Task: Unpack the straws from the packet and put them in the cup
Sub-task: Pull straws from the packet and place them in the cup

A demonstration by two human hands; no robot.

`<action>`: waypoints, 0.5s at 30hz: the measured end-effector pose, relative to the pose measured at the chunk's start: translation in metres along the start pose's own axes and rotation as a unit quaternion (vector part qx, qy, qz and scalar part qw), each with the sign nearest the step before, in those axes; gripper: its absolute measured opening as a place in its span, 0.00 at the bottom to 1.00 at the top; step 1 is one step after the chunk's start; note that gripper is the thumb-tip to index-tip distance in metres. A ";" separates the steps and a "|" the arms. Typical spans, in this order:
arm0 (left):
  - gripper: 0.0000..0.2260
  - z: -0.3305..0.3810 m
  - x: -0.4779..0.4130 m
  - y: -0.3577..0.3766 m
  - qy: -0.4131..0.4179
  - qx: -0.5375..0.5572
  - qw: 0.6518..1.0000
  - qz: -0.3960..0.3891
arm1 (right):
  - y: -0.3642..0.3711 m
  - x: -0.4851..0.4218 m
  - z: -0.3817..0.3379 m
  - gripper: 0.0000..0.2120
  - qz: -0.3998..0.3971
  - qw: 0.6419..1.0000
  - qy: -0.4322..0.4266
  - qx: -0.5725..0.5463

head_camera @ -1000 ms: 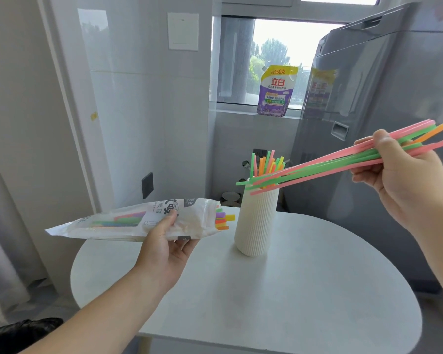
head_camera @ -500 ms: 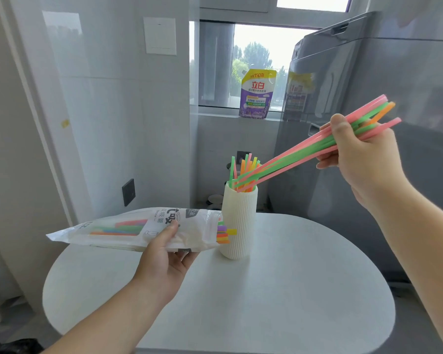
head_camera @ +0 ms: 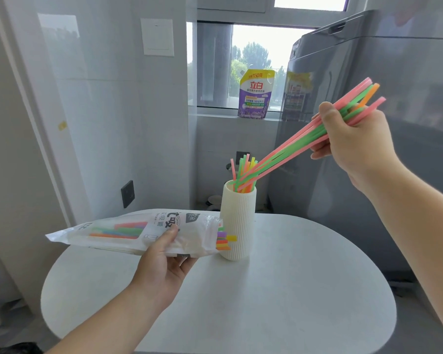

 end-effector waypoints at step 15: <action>0.16 0.007 0.000 -0.005 0.005 -0.006 1.000 -0.007 | 0.019 -0.007 -0.012 0.12 -0.065 0.995 -0.020 0.069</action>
Point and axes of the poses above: each hand's wrist, its own x-axis away from the middle knuckle, its own y-axis out of the palm, z = x × y, the point moved 7 cm from there along -x, towards the middle knuckle, and after that the axes turned 12 degrees about x, right-handed, at the moved point
